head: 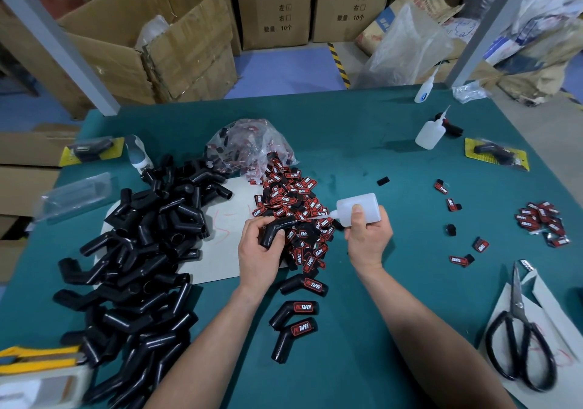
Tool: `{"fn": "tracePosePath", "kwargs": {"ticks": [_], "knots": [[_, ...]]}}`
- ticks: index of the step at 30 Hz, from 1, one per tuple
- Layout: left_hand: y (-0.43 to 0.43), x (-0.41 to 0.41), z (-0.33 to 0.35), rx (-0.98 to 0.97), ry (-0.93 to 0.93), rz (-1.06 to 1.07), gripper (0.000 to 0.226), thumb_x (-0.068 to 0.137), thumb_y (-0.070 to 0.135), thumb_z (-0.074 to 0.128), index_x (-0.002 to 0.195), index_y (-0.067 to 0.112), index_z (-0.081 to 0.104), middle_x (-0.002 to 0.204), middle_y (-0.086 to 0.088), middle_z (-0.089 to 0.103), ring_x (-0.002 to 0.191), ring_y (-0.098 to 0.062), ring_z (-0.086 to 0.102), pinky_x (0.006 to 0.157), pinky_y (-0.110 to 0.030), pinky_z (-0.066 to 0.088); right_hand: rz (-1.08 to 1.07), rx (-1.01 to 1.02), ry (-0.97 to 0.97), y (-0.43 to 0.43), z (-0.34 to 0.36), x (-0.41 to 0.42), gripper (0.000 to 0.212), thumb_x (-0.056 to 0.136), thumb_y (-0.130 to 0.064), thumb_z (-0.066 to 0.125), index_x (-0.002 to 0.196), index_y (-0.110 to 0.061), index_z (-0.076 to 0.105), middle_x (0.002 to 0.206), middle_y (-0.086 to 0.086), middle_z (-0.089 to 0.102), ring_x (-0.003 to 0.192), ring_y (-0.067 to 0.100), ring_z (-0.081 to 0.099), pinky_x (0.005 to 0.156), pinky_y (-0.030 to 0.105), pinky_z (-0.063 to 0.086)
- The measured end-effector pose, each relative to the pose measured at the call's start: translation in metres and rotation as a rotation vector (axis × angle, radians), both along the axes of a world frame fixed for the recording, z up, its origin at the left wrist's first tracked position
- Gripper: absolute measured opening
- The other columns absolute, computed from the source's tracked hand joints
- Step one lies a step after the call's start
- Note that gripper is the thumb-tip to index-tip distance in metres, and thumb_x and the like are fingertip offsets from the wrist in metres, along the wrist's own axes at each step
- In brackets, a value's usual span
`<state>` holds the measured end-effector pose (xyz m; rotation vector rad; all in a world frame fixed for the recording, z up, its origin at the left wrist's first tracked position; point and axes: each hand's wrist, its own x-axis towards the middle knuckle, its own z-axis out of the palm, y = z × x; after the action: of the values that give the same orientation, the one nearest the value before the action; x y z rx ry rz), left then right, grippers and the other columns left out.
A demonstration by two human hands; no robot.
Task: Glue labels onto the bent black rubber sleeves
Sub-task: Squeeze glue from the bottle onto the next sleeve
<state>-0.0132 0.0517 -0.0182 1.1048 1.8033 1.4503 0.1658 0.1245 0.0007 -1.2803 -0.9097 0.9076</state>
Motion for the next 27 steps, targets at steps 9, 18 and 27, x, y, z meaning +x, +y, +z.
{"fn": "tracePosePath", "kwargs": {"ticks": [9,18,27], "knots": [[0.0002,0.0006,0.0002,0.022,-0.009,0.005,0.032,0.088,0.018,0.072,0.107,0.043,0.062,0.110,0.014,0.065,0.108,-0.013,0.064,0.098,-0.039,0.053,-0.003,0.005,0.003,0.0011,-0.0003,-0.0011,0.040,0.078,-0.051,0.064,0.073,-0.016,0.044,0.061,0.011,0.050,0.033,0.008,0.045,0.035,0.018,0.035],[0.0004,0.0001,-0.0015,0.013,0.008,0.003,0.041,0.090,0.006,0.075,0.107,0.041,0.062,0.111,0.011,0.065,0.108,-0.012,0.064,0.099,-0.038,0.053,-0.016,0.003,-0.012,0.0012,-0.0024,-0.0005,0.039,0.078,-0.050,0.063,0.073,-0.016,0.045,0.061,0.010,0.050,0.034,0.009,0.047,0.035,0.019,0.036],[-0.0011,-0.0007,-0.0016,-0.010,0.001,-0.008,0.035,0.090,0.013,0.074,0.107,0.041,0.062,0.110,0.011,0.065,0.105,-0.013,0.064,0.097,-0.044,0.054,-0.012,0.014,-0.041,0.0008,-0.0074,0.0008,0.037,0.080,-0.050,0.064,0.073,-0.018,0.047,0.057,0.007,0.051,0.035,0.012,0.049,0.035,0.021,0.038]]}}
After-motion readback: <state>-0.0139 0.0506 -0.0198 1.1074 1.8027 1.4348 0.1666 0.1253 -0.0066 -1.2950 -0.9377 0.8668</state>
